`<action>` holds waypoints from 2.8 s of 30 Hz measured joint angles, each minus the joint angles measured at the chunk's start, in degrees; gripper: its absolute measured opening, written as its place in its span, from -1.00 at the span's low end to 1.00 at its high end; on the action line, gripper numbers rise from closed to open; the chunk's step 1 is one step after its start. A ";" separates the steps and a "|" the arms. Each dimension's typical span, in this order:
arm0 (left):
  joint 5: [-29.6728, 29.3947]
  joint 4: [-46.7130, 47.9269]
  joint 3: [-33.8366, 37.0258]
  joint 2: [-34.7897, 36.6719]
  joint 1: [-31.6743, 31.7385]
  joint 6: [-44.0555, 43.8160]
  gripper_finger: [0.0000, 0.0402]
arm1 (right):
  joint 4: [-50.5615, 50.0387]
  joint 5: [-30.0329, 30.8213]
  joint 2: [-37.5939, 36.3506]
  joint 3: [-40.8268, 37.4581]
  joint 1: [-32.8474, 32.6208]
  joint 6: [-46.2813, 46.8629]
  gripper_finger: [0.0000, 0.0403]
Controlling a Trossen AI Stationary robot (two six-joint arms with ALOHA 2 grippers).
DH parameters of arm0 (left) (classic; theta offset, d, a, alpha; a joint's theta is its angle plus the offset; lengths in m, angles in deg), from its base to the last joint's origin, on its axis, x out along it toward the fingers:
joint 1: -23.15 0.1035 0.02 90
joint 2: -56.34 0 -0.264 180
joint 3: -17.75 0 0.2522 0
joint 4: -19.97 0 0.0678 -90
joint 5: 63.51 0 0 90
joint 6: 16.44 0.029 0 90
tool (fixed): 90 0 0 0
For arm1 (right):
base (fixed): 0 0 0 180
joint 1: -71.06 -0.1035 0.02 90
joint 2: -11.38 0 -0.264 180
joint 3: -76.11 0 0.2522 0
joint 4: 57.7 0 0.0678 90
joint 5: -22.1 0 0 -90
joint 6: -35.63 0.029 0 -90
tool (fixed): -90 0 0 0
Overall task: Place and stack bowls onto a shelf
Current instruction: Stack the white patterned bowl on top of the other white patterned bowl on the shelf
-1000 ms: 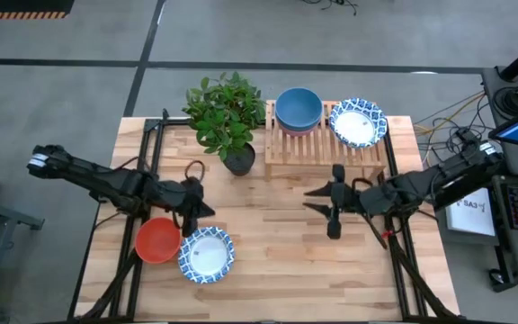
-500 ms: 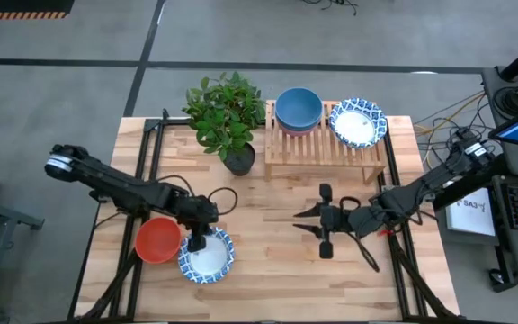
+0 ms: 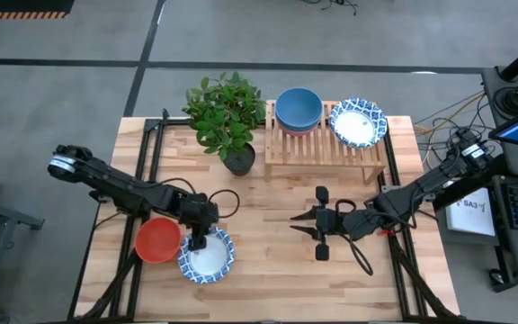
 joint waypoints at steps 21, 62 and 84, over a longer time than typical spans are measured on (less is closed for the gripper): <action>-1.76 -1.93 -0.31 -12.15 -0.04 3.52 -0.85 | 0.22 0.02 0.05 0.02 0.00 0.66 -0.65; -21.67 -18.95 0.00 5.06 0.00 -7.58 -1.00 | -28.62 4.68 35.63 39.24 12.05 4.69 -0.34; -19.83 -21.61 0.00 5.62 -0.26 -3.77 -0.89 | -32.04 2.42 36.24 41.16 13.05 5.76 -0.94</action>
